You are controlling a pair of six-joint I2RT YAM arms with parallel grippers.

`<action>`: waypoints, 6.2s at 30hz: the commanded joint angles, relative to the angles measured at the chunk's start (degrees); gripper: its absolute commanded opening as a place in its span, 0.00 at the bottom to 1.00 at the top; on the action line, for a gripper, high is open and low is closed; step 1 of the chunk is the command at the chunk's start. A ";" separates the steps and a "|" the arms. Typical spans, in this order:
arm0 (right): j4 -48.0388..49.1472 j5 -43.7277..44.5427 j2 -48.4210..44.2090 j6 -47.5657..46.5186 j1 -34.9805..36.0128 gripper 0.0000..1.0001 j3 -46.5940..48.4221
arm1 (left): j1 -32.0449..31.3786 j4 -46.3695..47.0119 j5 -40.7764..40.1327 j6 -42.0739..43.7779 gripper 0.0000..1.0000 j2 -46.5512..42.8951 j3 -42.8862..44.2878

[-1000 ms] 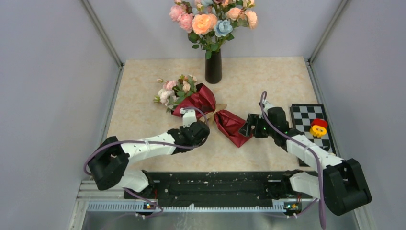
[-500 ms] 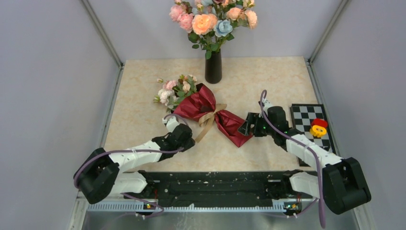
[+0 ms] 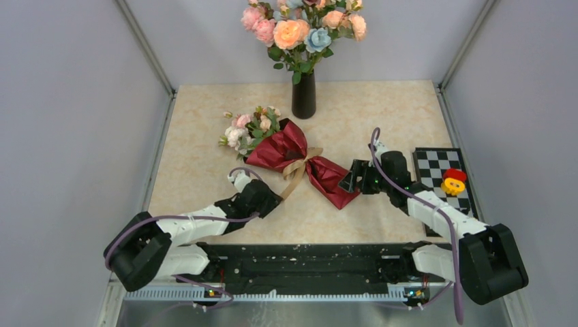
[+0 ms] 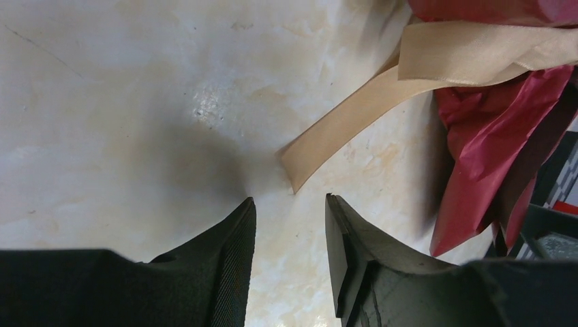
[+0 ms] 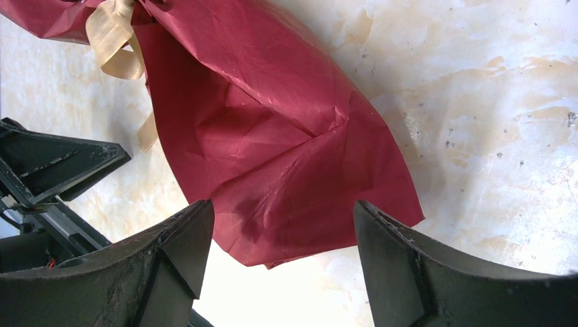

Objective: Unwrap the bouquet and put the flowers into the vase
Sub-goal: Untie the ribbon from the wrapping paper.

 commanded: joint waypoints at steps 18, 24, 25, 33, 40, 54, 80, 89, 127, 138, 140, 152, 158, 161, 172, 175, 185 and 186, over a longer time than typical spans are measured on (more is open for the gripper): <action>2.52 -0.28 -0.85 0.38 0.30 0.76 0.86 | 0.33 7.97 -3.70 -8.29 0.36 3.62 -3.76; 2.73 -0.22 -0.89 0.44 0.35 0.76 0.81 | 0.37 9.52 -3.10 -8.61 0.35 6.16 -3.64; 2.68 -0.24 -0.86 0.44 0.30 0.76 0.83 | 0.33 9.60 -2.98 -8.77 0.35 6.51 -3.65; 2.56 -0.04 -1.06 0.31 0.34 0.75 0.84 | 0.31 8.64 -3.74 -11.18 0.34 6.65 -5.18; 2.55 -0.01 -0.98 0.21 0.30 0.75 1.14 | 0.36 9.52 -4.32 -12.17 0.31 8.96 -6.24; 2.52 0.13 -0.31 0.00 0.30 0.75 1.74 | 0.31 9.81 -4.10 -11.34 0.17 12.95 -5.07; 0.85 3.66 -0.17 -8.34 0.84 0.67 6.79 | 2.91 0.45 -8.69 2.91 0.00 -8.08 -5.55; 3.28 9.78 8.71 -14.65 2.19 0.70 12.24 | 6.63 6.01 -0.38 11.99 0.00 -10.48 -6.01; 8.08 7.06 13.25 -1.90 24.88 0.61 14.82 | 27.00 -18.39 6.58 30.87 0.00 -15.74 6.90; 12.14 7.12 17.56 0.71 21.21 0.67 16.22 | 34.04 -25.89 14.14 40.41 0.00 -12.55 13.32; 12.44 7.19 19.73 0.98 21.20 0.63 16.60 | 34.81 -25.90 16.03 40.88 0.00 -12.58 13.65; 18.02 5.13 26.30 3.33 27.68 0.55 16.31 | 40.19 -32.88 22.82 50.90 0.00 -9.83 20.62; 18.86 4.48 27.82 4.26 31.06 0.52 17.93 | 40.52 -34.89 20.46 54.74 0.00 -9.03 23.25; 16.75 6.01 26.14 3.34 31.10 0.53 18.41 | 40.54 -34.42 17.21 56.32 0.00 -10.46 22.40; 14.51 11.30 22.38 0.62 22.15 0.60 17.51 | 40.54 -35.53 9.15 58.40 0.00 -13.80 22.20; 14.52 13.40 25.72 -1.12 21.82 0.59 19.41 | 40.54 -35.34 9.17 58.60 0.00 -14.16 22.06; 18.27 13.79 35.32 -2.25 21.88 0.53 24.17 | 40.61 -35.00 10.26 59.01 0.00 -13.00 22.27; 18.54 13.30 35.73 -2.16 21.90 0.53 24.36 | 40.62 -34.99 10.23 59.04 0.00 -12.88 22.25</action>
